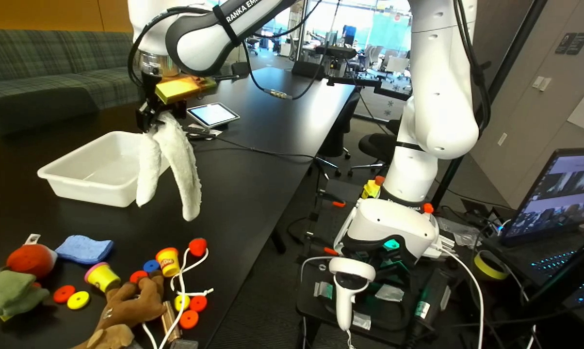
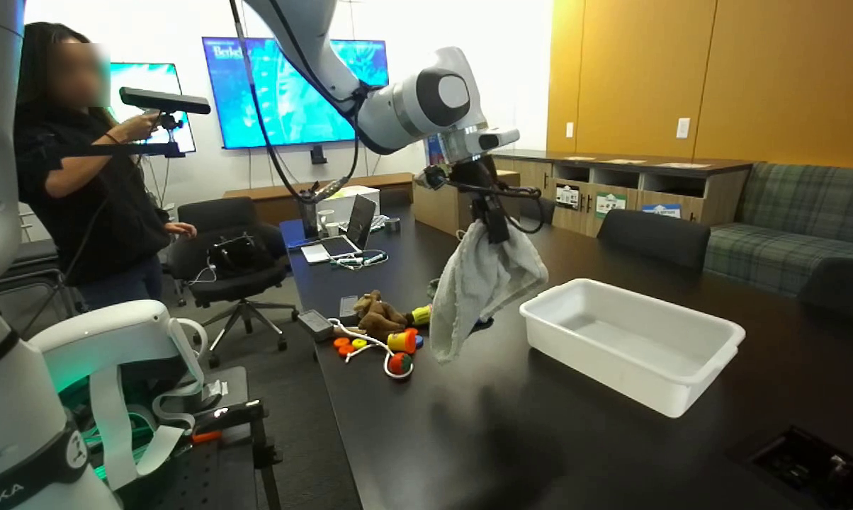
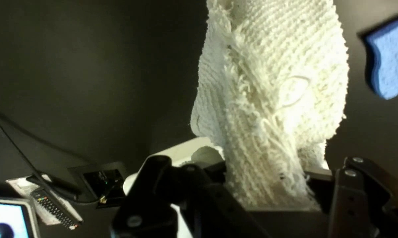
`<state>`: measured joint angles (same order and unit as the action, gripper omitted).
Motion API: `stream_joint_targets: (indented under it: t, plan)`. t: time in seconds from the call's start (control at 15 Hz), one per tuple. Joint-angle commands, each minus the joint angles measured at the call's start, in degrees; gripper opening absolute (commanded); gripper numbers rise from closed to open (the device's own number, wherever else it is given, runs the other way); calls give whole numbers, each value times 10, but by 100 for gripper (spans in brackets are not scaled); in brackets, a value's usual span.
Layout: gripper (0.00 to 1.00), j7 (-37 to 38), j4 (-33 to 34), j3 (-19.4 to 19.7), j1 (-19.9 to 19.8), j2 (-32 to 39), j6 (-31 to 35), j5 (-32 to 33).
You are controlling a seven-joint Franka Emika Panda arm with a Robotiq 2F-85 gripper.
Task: Use the white towel to slide the things on the counter to the left and then put the towel in the white bin
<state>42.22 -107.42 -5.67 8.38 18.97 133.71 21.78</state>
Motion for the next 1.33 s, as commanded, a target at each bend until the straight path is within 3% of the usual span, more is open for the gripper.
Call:
stream_joint_targets:
  t: [0.0,0.33,0.67,1.27]
  plan:
    - [5,-96,-70,11,7,-30,-39,-26]
    - [5,-149,-129,37,8,-29,-105,9]
    - [5,-133,-182,49,23,25,-104,61]
    - [5,-207,-229,21,70,110,-79,55]
